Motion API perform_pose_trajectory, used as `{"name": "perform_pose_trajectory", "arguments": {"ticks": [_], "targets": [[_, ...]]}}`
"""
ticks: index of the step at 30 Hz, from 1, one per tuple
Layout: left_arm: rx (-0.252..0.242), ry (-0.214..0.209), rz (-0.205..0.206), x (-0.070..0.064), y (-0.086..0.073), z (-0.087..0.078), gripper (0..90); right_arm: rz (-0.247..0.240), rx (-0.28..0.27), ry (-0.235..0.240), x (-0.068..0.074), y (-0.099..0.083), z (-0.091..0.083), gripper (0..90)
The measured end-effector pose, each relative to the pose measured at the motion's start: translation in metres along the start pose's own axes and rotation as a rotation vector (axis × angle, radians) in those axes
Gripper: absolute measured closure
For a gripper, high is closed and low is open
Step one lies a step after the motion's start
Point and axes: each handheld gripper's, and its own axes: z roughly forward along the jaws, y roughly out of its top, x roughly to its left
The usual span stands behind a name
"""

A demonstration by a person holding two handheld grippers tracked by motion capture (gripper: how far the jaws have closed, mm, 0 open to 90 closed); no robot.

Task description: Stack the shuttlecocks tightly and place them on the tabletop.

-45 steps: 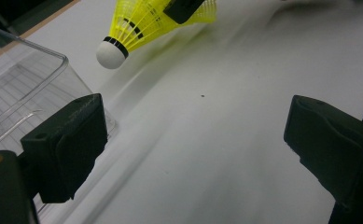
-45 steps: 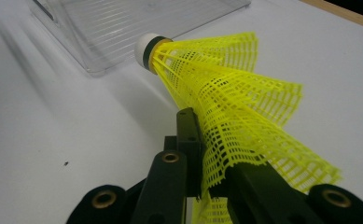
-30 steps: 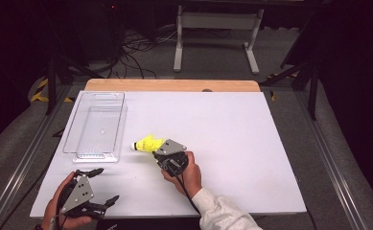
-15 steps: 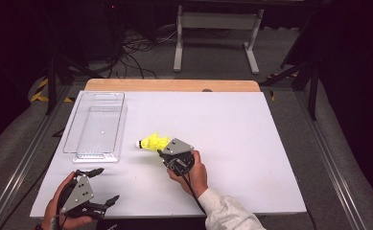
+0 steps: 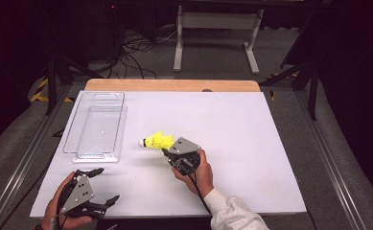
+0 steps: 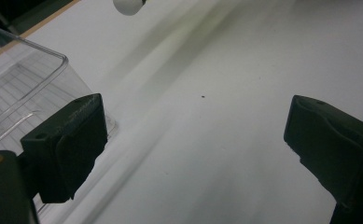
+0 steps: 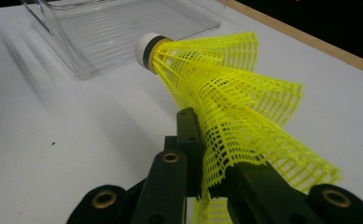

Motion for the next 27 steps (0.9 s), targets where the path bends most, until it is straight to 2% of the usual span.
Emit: {"name": "perform_pose_trajectory", "arguments": {"ticks": [18,19,20,27], "targets": [[-0.004,0.000,-0.011,0.001,0.000,0.001,7.1,0.018,-0.037,-0.018,-0.014,0.006,-0.015,87.6],[-0.003,0.005,-0.001,0.002,0.000,0.001,7.1,0.021,-0.038,-0.017,-0.015,0.006,-0.015,87.6],[-0.007,0.000,-0.014,0.002,0.000,0.002,7.1,0.020,-0.040,-0.017,-0.016,0.007,-0.016,87.6],[-0.008,0.002,-0.029,0.005,-0.003,0.001,7.1,0.027,-0.054,-0.013,-0.022,0.012,-0.018,87.6]]}}
